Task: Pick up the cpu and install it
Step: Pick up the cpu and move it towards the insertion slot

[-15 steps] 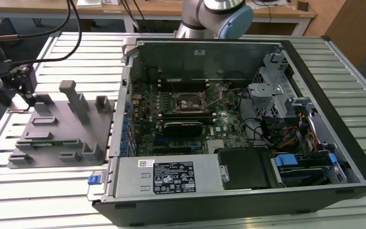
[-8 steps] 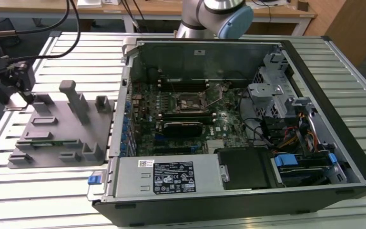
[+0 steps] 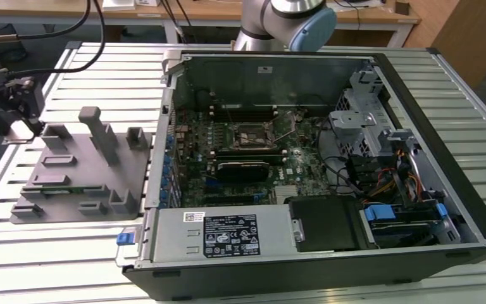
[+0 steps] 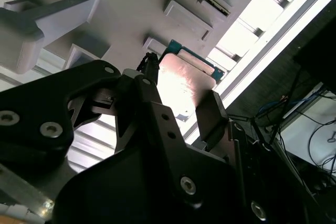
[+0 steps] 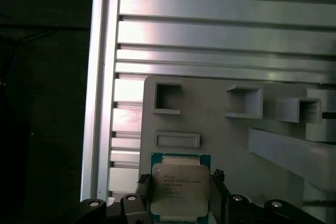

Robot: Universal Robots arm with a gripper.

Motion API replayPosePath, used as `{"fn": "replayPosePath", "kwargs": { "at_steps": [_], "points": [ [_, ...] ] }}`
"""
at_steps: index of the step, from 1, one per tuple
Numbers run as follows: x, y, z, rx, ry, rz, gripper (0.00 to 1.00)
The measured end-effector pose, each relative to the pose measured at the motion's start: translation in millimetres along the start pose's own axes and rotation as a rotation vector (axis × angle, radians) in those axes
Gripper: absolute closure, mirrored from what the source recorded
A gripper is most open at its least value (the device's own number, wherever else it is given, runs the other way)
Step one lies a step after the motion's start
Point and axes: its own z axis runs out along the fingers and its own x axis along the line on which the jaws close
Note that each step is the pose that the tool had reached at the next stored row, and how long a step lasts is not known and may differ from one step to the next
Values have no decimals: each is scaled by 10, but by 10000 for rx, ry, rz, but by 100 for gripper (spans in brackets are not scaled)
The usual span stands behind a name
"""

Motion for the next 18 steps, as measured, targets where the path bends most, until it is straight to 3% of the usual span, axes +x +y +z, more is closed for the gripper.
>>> {"fn": "replayPosePath", "kwargs": {
  "at_steps": [18],
  "points": [
    [-1, 11, -166, 1, -7, -1, 47]
  ]
}}
